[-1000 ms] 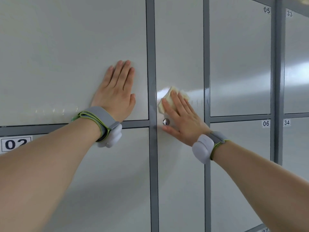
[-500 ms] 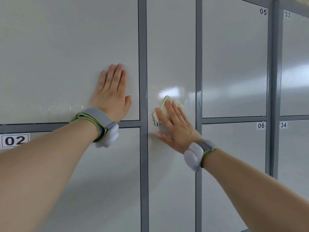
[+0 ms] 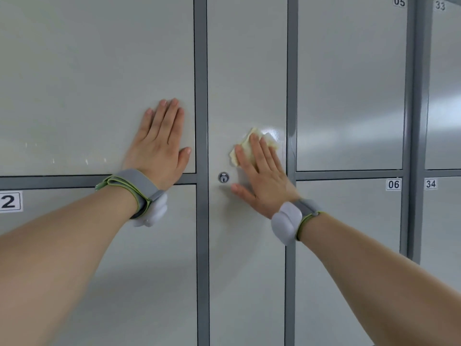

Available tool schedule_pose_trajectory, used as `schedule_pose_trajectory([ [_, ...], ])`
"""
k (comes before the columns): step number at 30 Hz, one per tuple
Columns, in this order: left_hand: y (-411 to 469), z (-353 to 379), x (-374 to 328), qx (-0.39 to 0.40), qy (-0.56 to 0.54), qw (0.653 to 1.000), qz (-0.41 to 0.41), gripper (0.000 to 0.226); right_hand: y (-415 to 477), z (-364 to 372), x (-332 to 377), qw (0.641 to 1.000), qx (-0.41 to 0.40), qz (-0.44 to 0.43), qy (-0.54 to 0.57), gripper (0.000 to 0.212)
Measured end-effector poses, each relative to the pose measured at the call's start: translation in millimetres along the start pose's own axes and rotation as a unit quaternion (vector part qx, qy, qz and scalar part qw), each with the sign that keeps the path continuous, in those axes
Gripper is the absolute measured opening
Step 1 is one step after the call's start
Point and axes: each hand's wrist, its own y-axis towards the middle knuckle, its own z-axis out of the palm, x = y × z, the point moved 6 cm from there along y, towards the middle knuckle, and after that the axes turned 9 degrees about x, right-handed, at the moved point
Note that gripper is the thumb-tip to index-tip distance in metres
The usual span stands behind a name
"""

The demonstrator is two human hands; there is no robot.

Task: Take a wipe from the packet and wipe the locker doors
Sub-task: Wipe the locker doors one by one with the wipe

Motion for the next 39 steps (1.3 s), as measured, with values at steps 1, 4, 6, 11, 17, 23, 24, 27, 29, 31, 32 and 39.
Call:
schedule_pose_trajectory([
  [1, -0.3, 0.5, -0.6, -0.001, 0.002, 1.000, -0.003, 0.067, -6.1, 4.8, 0.2, 1.000, 0.005, -0.014, -0.010, 0.086],
  [4, -0.9, 1.3, -2.3, 0.000, 0.007, 1.000, -0.010, 0.067, -15.0, 9.4, -8.5, 0.999, 0.012, -0.036, -0.038, 0.083],
  [6, -1.0, 1.4, -2.5, 0.000, 0.010, 1.000, -0.013, 0.067, -9.5, -1.6, -21.3, 1.000, -0.005, -0.011, -0.025, 0.086],
  [11, -1.3, 1.1, -3.1, -0.008, 0.015, 1.000, -0.013, 0.066, 27.3, -32.6, -46.5, 0.997, -0.024, 0.070, 0.026, 0.088],
  [17, -0.7, 0.3, -2.3, -0.008, 0.019, 1.000, -0.013, 0.067, 0.1, 0.5, -25.7, 0.998, -0.038, 0.046, 0.022, 0.083],
  [23, -1.6, 0.4, -2.5, -0.010, 0.018, 1.000, -0.020, 0.067, 3.6, -12.7, -31.7, 0.998, -0.048, 0.039, 0.028, 0.085],
  [24, -1.4, 0.3, -2.7, -0.011, 0.017, 1.000, -0.018, 0.066, 15.1, -21.3, -38.6, 0.997, -0.055, 0.053, 0.031, 0.086],
  [27, -1.7, -0.4, -3.0, -0.016, 0.013, 1.000, -0.017, 0.066, 44.2, -42.6, -54.9, 0.993, -0.054, 0.099, 0.042, 0.078],
  [29, -2.0, -0.6, -2.9, -0.017, 0.012, 1.000, -0.019, 0.066, 48.4, -44.3, -56.1, 0.991, -0.056, 0.108, 0.048, 0.076],
  [31, -2.2, -0.3, -2.3, -0.017, 0.012, 1.000, -0.019, 0.066, 38.0, -36.5, -51.3, 0.991, -0.070, 0.106, 0.049, 0.082],
  [32, -1.8, -0.4, -2.2, -0.018, 0.012, 1.000, -0.018, 0.066, 29.2, -28.8, -47.4, 0.991, -0.073, 0.100, 0.049, 0.088],
  [39, -2.1, -0.7, -1.4, -0.013, 0.000, 1.000, -0.015, 0.067, -28.2, 16.7, -26.9, 0.994, -0.027, 0.090, 0.048, 0.085],
])
